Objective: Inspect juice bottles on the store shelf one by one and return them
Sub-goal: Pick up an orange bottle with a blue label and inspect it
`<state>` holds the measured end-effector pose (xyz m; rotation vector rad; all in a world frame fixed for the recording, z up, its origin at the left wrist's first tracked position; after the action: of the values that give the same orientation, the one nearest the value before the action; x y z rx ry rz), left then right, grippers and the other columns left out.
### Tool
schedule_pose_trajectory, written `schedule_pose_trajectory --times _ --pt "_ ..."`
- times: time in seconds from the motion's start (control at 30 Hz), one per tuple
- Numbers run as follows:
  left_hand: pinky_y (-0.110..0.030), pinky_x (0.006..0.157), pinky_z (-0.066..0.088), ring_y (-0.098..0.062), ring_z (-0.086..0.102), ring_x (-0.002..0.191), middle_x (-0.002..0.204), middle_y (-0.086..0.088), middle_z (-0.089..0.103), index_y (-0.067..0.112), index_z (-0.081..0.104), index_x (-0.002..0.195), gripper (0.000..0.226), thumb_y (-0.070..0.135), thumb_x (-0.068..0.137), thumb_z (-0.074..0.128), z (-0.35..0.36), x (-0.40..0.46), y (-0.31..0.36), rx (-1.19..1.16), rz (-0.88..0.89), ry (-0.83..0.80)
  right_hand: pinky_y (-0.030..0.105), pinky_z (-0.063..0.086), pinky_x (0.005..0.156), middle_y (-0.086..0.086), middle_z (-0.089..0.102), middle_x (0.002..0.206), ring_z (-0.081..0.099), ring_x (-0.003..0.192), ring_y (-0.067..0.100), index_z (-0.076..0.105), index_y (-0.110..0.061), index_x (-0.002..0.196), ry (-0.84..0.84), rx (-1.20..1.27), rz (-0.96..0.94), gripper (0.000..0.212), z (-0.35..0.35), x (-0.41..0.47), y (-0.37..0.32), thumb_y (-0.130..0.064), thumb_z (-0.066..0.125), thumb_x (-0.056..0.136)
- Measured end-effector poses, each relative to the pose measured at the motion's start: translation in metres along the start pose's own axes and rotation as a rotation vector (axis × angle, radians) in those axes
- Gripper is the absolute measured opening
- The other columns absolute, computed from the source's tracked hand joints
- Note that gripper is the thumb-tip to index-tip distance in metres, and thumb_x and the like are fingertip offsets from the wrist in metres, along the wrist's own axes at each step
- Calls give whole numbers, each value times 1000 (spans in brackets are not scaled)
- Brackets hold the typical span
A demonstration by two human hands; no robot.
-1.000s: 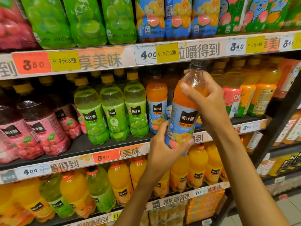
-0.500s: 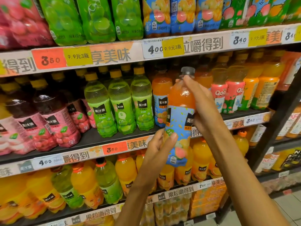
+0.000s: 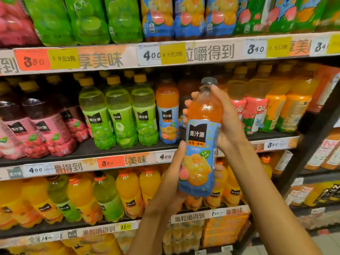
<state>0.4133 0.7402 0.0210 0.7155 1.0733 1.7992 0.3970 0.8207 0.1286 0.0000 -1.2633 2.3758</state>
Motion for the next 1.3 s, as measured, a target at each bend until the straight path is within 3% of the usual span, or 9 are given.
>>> schedule_pose_trajectory --times 0.1,0.23,0.43,0.6,0.73,0.87,0.97,1.07,1.3 --pt "-36 94 52 -22 65 108 113 -5 70 30 72 107 50 65 79 50 -6 8 7 145 96 178 31 56 70 9 70 79 68 70 19 68 -13 82 85 -186 -81 25 -22 -2 -18 -37 62 83" --pt "-46 96 48 -28 67 88 99 -11 72 21 73 100 72 73 54 53 4 20 -1 174 71 342 30 54 73 1 68 73 65 68 11 66 -17 79 70 -269 -43 24 -35 -4 -20 -41 65 82" --pt "-33 62 54 -25 64 67 82 -15 65 4 63 105 73 70 80 46 44 20 -27 -155 8 52 41 53 88 11 70 93 67 89 25 64 -8 103 -96 -131 119 45 -38 -6 -17 -44 59 76" --pt "-36 67 57 -25 68 70 85 -15 70 5 68 103 72 66 88 31 54 18 -37 -70 -34 55 37 59 68 11 72 81 71 70 24 71 -9 82 -149 -1 113 29 -36 -8 -14 -35 59 78" --pt "-28 75 56 -20 70 95 108 -10 71 18 66 117 66 66 82 38 31 12 -22 124 31 221 28 57 62 9 73 79 70 69 21 68 -11 82 -10 -269 2 20 -50 -5 -26 -31 65 84" --pt "-29 70 57 -18 70 79 91 -7 74 25 73 99 57 70 74 49 28 5 -12 271 65 285 25 57 60 7 73 75 70 66 16 68 -15 77 68 -289 8 24 -57 -1 -20 -32 62 92" --pt "-34 72 56 -22 69 77 91 -12 72 20 73 101 55 65 76 52 31 0 -11 97 56 267 33 59 72 7 74 80 72 73 16 73 -17 77 21 -236 87 23 -53 3 -7 -35 64 89" --pt "-31 58 57 -24 67 61 78 -15 69 10 74 94 61 62 80 46 41 -5 -12 -123 -14 171 41 54 88 14 71 100 69 91 26 70 -9 95 -24 -92 175 31 -50 3 11 -36 67 80" --pt "-38 63 59 -27 70 68 84 -16 71 0 59 114 72 62 82 39 61 -16 -14 -320 -138 36 34 58 71 14 71 80 71 71 24 65 -3 88 -21 3 269 35 -46 7 32 -36 68 76"
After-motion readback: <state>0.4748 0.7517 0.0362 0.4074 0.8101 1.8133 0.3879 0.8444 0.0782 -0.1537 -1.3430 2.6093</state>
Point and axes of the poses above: each hand's wrist, its own x-axis towards the middle knuckle, its own z-axis out of the palm, y = z × x, the point moved 10 cm from there along x, towards the middle knuckle
